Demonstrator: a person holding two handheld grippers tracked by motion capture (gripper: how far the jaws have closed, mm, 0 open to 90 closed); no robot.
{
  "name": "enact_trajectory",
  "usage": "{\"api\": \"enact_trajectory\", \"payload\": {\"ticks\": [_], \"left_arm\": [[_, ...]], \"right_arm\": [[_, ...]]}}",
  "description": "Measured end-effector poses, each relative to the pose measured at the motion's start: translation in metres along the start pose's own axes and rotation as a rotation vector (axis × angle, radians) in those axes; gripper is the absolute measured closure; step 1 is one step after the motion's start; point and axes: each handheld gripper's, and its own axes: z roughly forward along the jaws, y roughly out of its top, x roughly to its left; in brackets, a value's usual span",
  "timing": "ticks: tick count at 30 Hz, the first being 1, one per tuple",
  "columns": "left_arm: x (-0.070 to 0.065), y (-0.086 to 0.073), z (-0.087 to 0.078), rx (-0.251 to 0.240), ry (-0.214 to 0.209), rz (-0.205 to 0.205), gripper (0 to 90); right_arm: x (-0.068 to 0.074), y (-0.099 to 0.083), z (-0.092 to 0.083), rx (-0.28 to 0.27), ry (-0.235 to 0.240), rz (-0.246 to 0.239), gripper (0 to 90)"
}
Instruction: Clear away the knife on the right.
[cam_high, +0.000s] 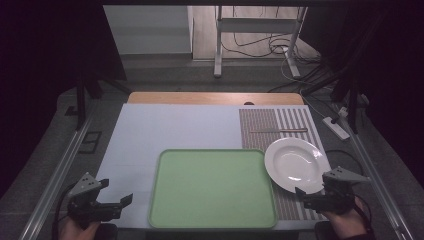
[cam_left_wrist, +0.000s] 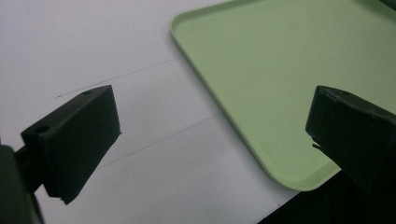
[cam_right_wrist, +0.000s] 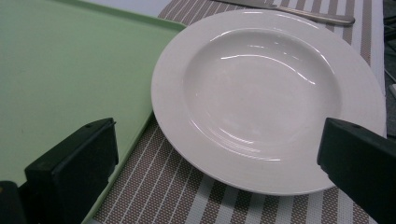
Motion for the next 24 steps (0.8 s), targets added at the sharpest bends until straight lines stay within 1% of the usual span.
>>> {"api": "enact_trajectory", "payload": {"ticks": [5,6,14,22,24], "left_arm": [[-0.0002,0.0001,0.0002,0.005,0.002,0.000,2.8],[0.0001,0.0002,0.0005,0.008,0.001,-0.003,2.9],[0.0007,0.0001,0.0009,0.010,0.000,-0.010,3.4],[0.0006,0.0001,0.0011,0.012,0.000,-0.009,3.5],[0.0006,0.0001,0.0011,0.011,0.000,-0.009,3.5]], "right_arm": [[-0.0015,0.0005,0.0011,0.011,0.008,0.013,0.0],[-0.0023,0.0007,0.0018,0.021,0.015,0.015,0.0],[-0.0043,0.0016,0.0046,0.046,0.043,0.030,0.0],[-0.0035,0.0022,0.0057,0.059,0.054,0.016,0.0],[-0.0037,0.0023,0.0057,0.058,0.065,0.016,0.0]]}}
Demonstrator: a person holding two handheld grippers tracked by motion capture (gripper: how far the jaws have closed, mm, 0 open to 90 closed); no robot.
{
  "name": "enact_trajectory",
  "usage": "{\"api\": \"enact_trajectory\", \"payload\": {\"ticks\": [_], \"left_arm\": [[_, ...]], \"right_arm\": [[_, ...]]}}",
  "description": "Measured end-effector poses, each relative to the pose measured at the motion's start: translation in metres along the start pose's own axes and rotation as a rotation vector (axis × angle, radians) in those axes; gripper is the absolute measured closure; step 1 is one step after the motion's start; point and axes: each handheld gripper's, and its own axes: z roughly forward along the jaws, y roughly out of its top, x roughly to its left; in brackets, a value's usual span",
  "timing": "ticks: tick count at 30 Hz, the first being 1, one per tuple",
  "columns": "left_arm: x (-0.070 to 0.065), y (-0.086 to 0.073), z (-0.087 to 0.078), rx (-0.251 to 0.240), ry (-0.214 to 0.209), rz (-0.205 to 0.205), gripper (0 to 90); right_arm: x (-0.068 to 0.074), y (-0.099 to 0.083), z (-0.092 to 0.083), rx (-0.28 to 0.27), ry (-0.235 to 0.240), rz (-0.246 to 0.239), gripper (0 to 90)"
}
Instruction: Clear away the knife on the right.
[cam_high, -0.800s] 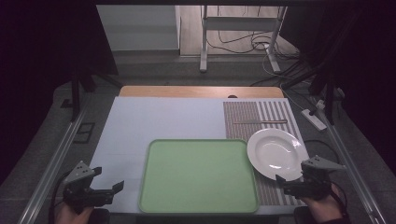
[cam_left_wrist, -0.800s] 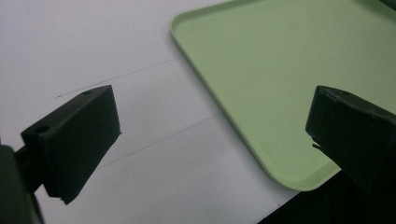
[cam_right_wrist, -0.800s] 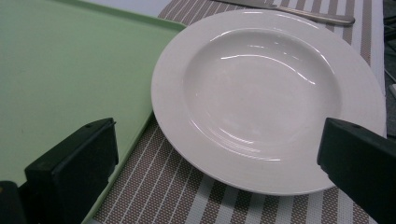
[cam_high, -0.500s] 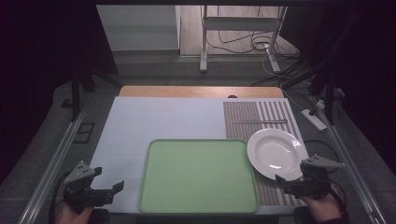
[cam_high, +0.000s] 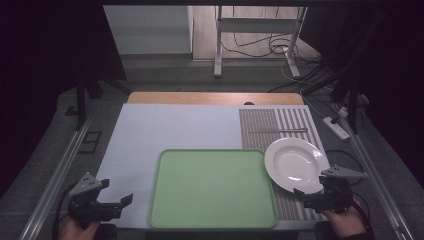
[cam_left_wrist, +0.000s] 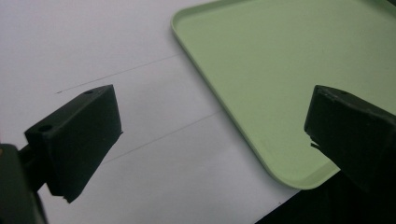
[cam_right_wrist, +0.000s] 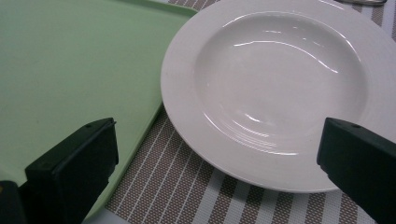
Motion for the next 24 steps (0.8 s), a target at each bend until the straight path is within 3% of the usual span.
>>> {"api": "enact_trajectory", "payload": {"ticks": [24], "left_arm": [[0.001,0.000,0.000,0.003,-0.001,-0.010,3.5]], "right_arm": [[0.000,0.017,0.011,-0.043,0.020,-0.083,0.0]]}}
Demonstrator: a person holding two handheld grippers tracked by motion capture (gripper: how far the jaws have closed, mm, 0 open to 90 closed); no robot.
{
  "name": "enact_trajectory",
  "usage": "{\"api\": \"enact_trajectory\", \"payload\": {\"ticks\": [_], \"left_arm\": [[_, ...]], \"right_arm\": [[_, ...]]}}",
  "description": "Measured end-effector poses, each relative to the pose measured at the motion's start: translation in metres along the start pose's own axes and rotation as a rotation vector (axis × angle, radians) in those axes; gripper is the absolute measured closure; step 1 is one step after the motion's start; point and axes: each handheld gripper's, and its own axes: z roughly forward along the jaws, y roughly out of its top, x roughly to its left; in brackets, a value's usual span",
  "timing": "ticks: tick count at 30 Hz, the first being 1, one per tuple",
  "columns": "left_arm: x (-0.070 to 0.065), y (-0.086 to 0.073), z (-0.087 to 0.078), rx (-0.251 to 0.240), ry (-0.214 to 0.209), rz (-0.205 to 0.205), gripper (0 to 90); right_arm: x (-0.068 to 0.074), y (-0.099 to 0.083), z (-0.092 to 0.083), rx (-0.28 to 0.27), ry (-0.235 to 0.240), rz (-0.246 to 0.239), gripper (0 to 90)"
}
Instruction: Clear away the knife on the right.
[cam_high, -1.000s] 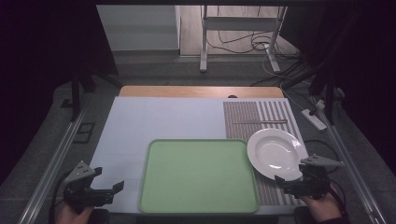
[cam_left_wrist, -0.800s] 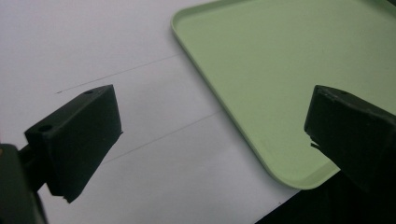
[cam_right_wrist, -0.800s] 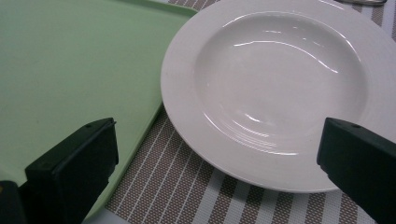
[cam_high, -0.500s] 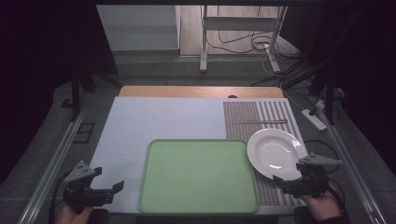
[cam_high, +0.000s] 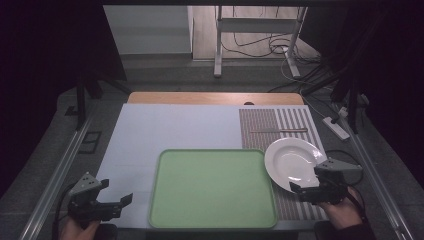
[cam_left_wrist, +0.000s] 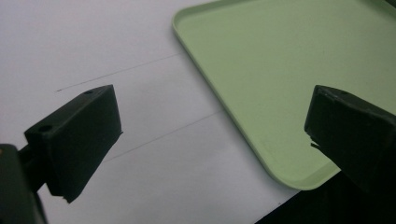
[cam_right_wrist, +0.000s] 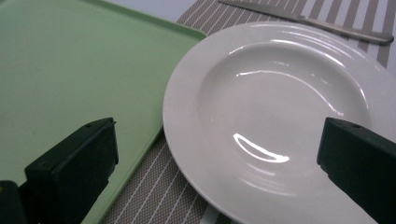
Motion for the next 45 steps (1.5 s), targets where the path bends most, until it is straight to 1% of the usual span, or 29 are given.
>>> {"api": "enact_trajectory", "payload": {"ticks": [5,7,14,17,19,21,27,31,35,38,41,42,45], "left_arm": [[0.000,0.000,0.000,0.000,0.000,-0.001,3.5],[0.000,0.000,0.000,-0.001,0.000,-0.003,3.5],[0.001,0.000,0.000,0.000,0.001,-0.005,3.5],[0.001,0.000,0.000,-0.001,0.001,-0.009,3.4],[0.001,0.000,0.000,0.000,0.001,-0.009,3.4],[0.001,0.000,0.000,0.000,0.002,-0.010,3.5],[0.001,0.000,0.000,0.000,-0.001,-0.014,3.4],[0.001,0.000,0.000,0.000,-0.001,-0.015,3.5],[0.002,0.000,0.000,0.000,-0.001,-0.015,3.5],[0.002,0.000,0.000,0.000,-0.002,-0.016,3.5],[0.002,0.000,0.000,0.000,-0.002,-0.015,3.5],[0.002,0.000,0.000,0.000,-0.002,-0.016,3.5],[0.002,0.000,0.000,-0.001,-0.003,-0.016,3.5]], "right_arm": [[-0.003,0.006,0.008,-0.002,0.042,0.017,0.0],[-0.004,0.008,0.010,-0.001,0.042,0.016,0.0],[-0.009,0.017,0.024,0.028,0.046,0.021,0.0],[-0.011,0.021,0.030,0.044,0.049,0.032,0.0],[-0.012,0.023,0.033,0.055,0.050,0.049,0.0],[-0.013,0.027,0.037,0.057,0.053,0.055,0.0],[-0.016,0.037,0.048,0.071,0.022,0.044,0.0],[-0.020,0.043,0.058,0.091,-0.001,0.030,0.0],[-0.025,0.048,0.068,0.111,-0.010,0.024,0.0],[-0.030,0.053,0.074,0.118,-0.016,0.009,0.0],[-0.033,0.056,0.079,0.120,-0.022,0.010,0.0],[-0.037,0.059,0.084,0.129,-0.025,0.010,0.0],[-0.042,0.063,0.091,0.137,-0.027,0.019,0.0]]}}
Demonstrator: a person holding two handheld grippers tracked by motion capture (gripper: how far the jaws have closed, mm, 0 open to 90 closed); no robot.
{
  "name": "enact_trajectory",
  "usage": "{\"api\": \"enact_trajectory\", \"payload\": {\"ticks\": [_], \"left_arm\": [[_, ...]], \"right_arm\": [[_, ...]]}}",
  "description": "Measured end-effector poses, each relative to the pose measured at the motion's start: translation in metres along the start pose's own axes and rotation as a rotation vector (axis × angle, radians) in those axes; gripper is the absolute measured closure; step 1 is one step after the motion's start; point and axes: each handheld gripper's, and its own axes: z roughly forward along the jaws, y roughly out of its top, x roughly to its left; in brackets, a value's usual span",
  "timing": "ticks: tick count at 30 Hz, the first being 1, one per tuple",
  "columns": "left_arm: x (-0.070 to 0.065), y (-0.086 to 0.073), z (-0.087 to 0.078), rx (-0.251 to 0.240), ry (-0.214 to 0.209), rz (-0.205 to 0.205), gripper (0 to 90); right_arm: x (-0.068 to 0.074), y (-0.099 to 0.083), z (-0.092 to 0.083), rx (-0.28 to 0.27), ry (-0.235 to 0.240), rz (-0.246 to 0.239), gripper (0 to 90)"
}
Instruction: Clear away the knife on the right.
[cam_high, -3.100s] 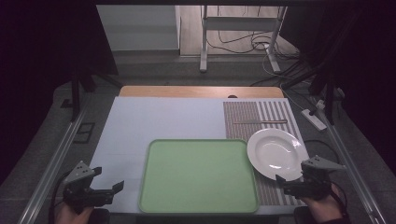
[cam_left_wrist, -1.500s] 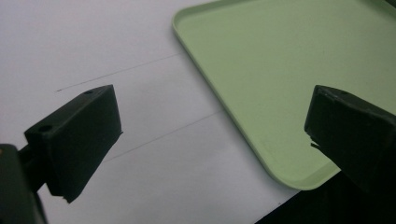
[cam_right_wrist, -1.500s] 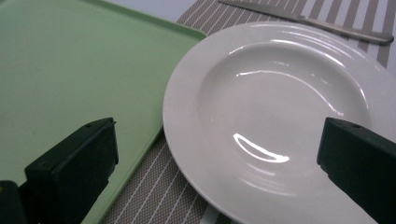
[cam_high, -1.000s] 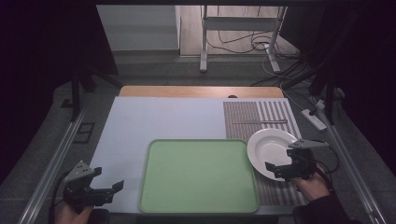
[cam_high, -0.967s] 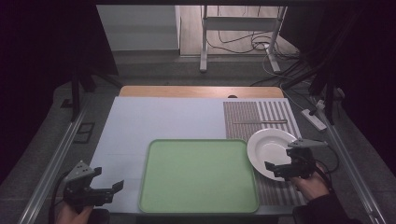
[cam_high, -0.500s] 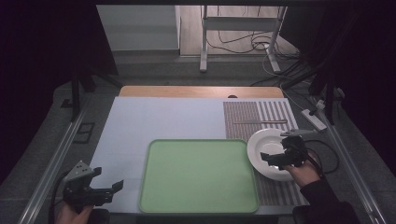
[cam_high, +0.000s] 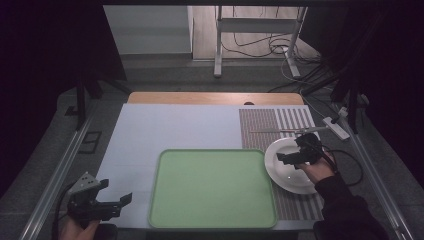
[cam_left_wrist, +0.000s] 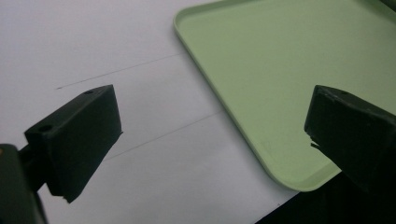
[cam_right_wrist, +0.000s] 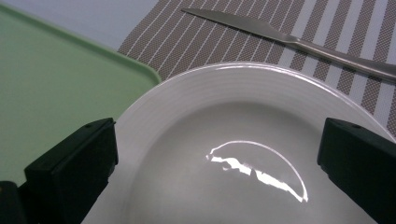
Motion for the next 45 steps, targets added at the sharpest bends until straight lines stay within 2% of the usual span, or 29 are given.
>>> {"api": "enact_trajectory", "payload": {"ticks": [15,27,34,36,37,39,41,43,45], "left_arm": [[0.000,0.000,0.000,0.000,0.000,0.000,3.5],[0.000,0.000,0.000,0.001,0.000,0.001,3.5],[0.000,0.000,0.000,0.001,-0.002,0.000,3.5],[0.000,0.000,0.000,0.000,-0.002,0.001,3.6],[0.000,0.000,0.000,0.000,-0.002,0.001,3.6],[0.000,0.000,0.000,0.002,-0.001,0.003,3.6],[0.000,0.000,0.000,0.003,-0.001,0.003,3.6],[0.000,0.000,0.000,0.003,-0.001,0.003,3.6],[0.000,0.000,0.000,0.003,-0.001,0.003,3.6]], "right_arm": [[-0.029,0.028,0.030,0.030,-0.064,0.028,0.0],[-0.050,0.043,0.053,0.053,-0.116,0.063,0.0],[-0.050,0.043,0.053,0.053,-0.116,0.063,0.0],[-0.055,0.046,0.059,0.055,-0.131,0.074,0.0],[-0.063,0.049,0.064,0.063,-0.142,0.083,0.9],[-0.063,0.049,0.064,0.063,-0.142,0.083,0.9],[-0.072,0.053,0.065,0.056,-0.150,0.076,29.2],[-0.076,0.054,0.065,0.057,-0.141,0.074,45.1],[-0.076,0.054,0.065,0.057,-0.141,0.074,45.1]]}}
